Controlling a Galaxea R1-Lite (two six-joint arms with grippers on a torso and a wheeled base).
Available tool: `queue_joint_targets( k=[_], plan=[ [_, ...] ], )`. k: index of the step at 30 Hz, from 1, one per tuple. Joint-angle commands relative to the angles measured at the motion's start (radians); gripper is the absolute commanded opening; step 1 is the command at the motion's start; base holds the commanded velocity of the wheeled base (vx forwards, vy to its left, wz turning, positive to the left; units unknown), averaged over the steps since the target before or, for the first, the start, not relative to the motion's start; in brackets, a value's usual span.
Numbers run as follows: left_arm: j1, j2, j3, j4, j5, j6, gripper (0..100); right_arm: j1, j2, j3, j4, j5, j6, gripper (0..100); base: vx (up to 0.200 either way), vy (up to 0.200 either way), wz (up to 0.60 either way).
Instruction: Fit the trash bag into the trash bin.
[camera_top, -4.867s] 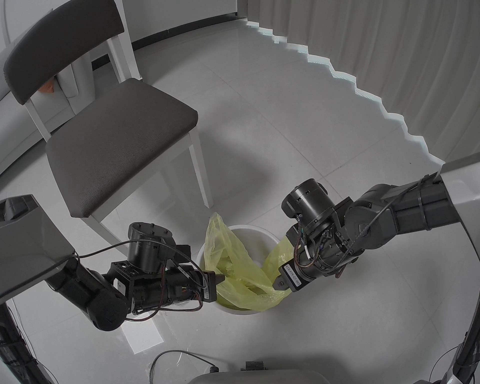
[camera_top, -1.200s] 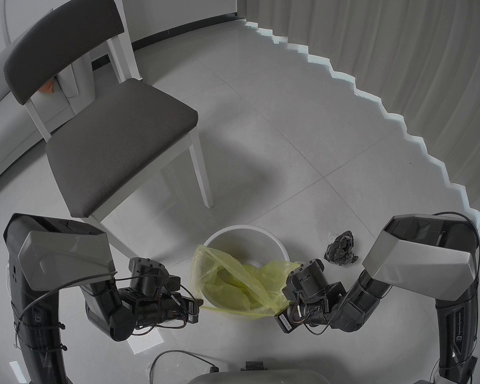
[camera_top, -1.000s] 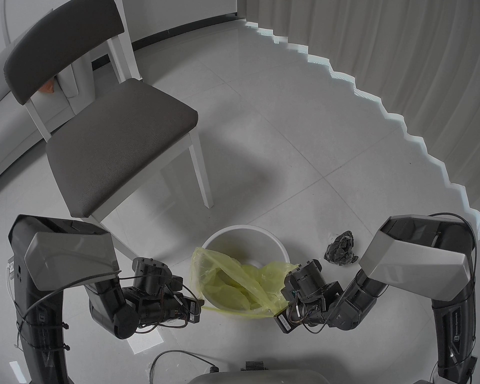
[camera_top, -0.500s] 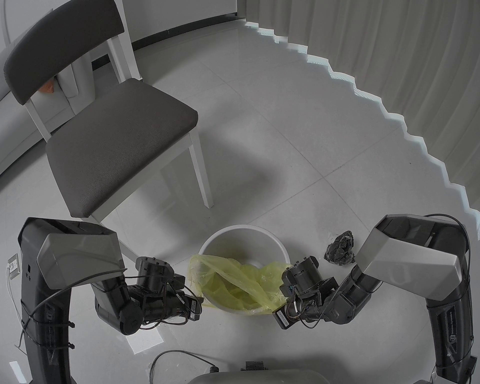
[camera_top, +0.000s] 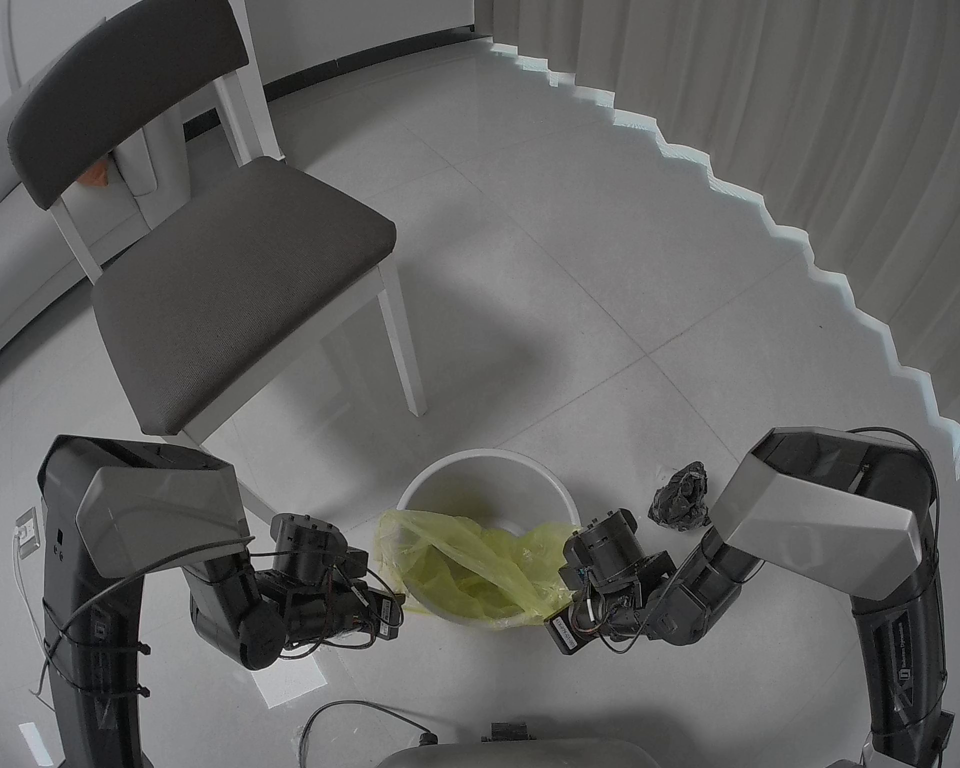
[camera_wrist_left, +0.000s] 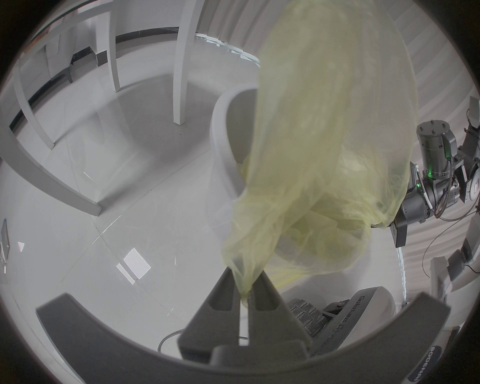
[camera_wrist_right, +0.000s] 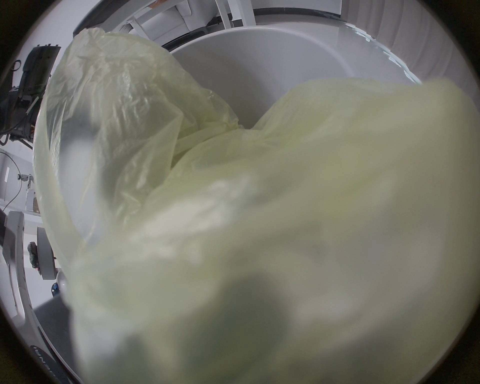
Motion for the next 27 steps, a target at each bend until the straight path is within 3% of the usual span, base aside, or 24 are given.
queue_joint_targets(
  k=[1,23,24,27],
  plan=[
    [-0.001,-0.001,-0.004,-0.001,0.006,-0.016,0,-0.006,-0.003,-0.01,0.01,-0.001,0.0,0,0.0,0.0,0.0],
    [-0.013,-0.026,0.005,-0.018,0.008,-0.044,0,-0.014,-0.008,-0.02,0.031,-0.012,0.0,0,0.0,0.0,0.0],
    [-0.013,-0.029,0.005,-0.018,0.008,-0.045,0,-0.014,-0.012,-0.02,0.048,-0.013,0.0,100,0.0,0.0,0.0],
    [-0.013,-0.035,0.01,-0.018,0.006,-0.045,0,-0.014,-0.02,-0.022,0.053,-0.012,0.001,100,0.0,0.0,0.0]
  ],
)
